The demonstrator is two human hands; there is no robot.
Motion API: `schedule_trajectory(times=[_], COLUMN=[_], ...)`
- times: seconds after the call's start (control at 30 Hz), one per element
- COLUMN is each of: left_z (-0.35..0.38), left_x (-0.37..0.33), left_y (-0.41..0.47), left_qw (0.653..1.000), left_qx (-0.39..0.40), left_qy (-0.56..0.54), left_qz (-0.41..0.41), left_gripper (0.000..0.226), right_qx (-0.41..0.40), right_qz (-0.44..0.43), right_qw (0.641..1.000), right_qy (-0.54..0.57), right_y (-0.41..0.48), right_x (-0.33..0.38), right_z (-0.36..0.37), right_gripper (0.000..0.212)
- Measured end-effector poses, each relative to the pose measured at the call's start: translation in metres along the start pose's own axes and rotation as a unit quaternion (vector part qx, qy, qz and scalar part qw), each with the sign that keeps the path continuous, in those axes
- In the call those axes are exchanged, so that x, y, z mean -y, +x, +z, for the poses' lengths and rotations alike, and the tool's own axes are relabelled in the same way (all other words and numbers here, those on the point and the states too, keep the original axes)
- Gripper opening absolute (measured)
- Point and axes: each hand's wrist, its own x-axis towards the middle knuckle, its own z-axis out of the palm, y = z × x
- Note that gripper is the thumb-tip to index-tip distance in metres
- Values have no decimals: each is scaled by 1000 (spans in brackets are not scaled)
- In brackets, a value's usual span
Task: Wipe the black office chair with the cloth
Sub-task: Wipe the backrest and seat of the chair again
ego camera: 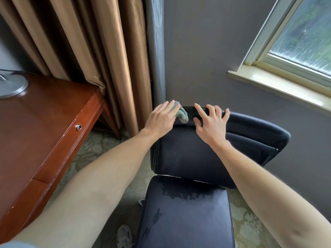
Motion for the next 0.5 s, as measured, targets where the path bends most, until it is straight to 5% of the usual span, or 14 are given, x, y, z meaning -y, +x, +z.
schedule_trajectory(times=[0.5], left_z=[20], left_x=[20], left_y=[-38], left_qw=[993], left_qx=[-100], left_qy=[-50], left_qz=[-23], left_gripper=[41], right_qx=[-8], right_qz=[4], right_qw=[1000], right_qy=[4], right_y=[-2], right_x=[10], right_z=[3], right_gripper=[47])
